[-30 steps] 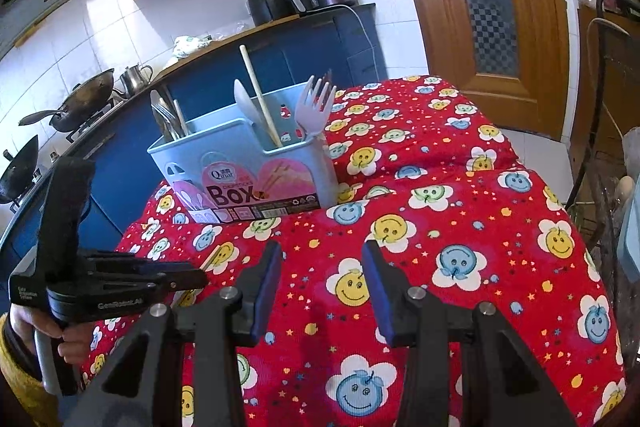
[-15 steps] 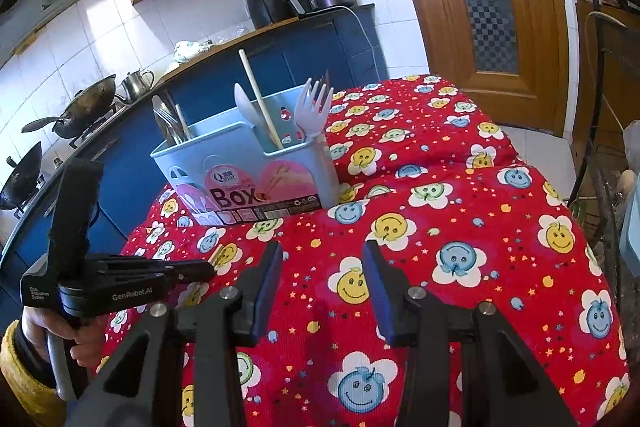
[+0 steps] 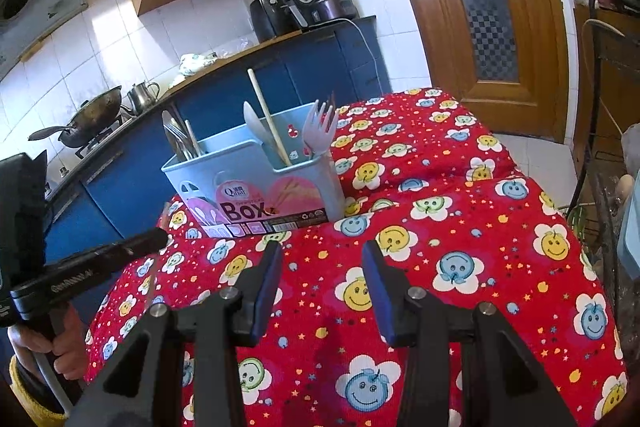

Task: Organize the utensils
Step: 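Carry a wooden chopstick in the left tool toward the blue box, then lower the held chopstick into the box with the left tool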

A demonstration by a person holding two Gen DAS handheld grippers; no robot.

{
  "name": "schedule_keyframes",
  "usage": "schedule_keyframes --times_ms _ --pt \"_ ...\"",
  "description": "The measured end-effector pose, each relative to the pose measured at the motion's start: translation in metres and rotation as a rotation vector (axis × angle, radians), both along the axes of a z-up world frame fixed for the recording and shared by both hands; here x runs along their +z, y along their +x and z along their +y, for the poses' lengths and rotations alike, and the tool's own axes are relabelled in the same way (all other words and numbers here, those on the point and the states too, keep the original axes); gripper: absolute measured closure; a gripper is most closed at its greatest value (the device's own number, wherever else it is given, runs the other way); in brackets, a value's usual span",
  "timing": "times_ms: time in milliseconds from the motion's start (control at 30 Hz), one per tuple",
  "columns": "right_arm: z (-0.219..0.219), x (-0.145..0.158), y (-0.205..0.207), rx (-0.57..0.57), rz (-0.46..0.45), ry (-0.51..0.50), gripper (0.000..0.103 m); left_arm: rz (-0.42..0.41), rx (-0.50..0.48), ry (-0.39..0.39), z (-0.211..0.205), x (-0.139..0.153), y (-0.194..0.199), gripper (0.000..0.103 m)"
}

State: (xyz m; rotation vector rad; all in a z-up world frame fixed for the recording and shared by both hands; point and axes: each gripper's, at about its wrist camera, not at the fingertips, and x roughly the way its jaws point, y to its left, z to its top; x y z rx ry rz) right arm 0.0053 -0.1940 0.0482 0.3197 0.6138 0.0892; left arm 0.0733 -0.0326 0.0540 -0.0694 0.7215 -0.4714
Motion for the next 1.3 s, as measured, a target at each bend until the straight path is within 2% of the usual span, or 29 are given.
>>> schedule_keyframes --times_ms 267,533,1033,1300 --pt "0.000 0.003 -0.002 0.000 -0.019 -0.003 0.058 -0.094 0.052 -0.121 0.015 0.031 -0.010 0.100" --pt "0.000 0.003 -0.002 0.002 -0.022 0.001 0.058 -0.170 0.099 -0.169 0.018 0.053 -0.008 0.100" --pt "-0.006 -0.004 0.004 0.009 -0.022 0.034 0.058 -0.294 0.162 -0.194 0.008 0.094 0.027 0.099" --pt "-0.011 -0.007 0.007 0.002 -0.025 0.042 0.058 -0.437 0.269 -0.215 0.008 0.112 0.053 0.099"
